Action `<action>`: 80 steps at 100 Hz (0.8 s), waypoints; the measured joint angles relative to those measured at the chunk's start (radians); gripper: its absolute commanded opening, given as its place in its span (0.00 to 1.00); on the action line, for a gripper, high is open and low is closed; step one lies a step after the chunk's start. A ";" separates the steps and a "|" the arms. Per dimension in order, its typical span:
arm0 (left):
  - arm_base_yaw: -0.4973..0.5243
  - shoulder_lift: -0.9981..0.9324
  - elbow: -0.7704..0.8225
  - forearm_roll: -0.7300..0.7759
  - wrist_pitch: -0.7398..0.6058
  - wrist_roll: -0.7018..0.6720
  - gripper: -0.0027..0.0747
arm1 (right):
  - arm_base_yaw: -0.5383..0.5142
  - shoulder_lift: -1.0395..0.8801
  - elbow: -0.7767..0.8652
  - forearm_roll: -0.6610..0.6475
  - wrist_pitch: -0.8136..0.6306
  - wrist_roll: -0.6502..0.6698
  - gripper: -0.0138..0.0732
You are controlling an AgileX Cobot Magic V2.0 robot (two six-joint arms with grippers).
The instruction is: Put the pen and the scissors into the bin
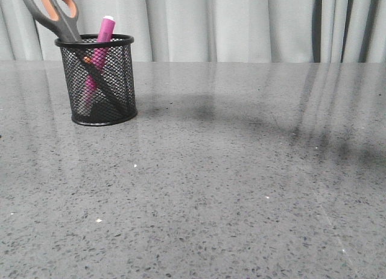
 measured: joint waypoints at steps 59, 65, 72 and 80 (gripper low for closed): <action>0.000 0.000 0.005 0.002 0.001 0.000 0.12 | -0.238 -0.536 0.218 0.000 0.393 0.000 0.07; 0.000 -0.003 0.017 0.002 0.001 0.000 0.02 | -0.272 -0.597 0.308 0.000 0.371 0.000 0.07; 0.000 -0.017 0.043 0.002 -0.004 0.000 0.01 | -0.315 -0.668 0.414 0.000 0.332 0.000 0.07; 0.000 -0.054 0.091 0.002 -0.028 0.000 0.01 | -0.367 -0.752 0.535 0.000 0.270 0.000 0.07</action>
